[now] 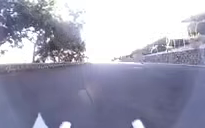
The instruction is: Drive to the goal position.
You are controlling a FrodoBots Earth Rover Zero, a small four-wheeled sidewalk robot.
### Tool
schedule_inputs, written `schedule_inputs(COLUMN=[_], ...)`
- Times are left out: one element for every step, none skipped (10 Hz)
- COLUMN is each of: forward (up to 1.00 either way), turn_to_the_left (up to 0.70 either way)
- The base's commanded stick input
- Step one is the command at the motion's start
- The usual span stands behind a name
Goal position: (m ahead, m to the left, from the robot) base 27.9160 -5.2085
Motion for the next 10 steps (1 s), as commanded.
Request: schedule_inputs(forward=[0.50, 0.50, 0.50, 0.50, 0.50, 0.50, 0.50, 0.50, 0.50, 0.50], turn_to_the_left=[0.00, 0.00, 0.00, 0.00, 0.00, 0.00, 0.00, 0.00, 0.00, 0.00])
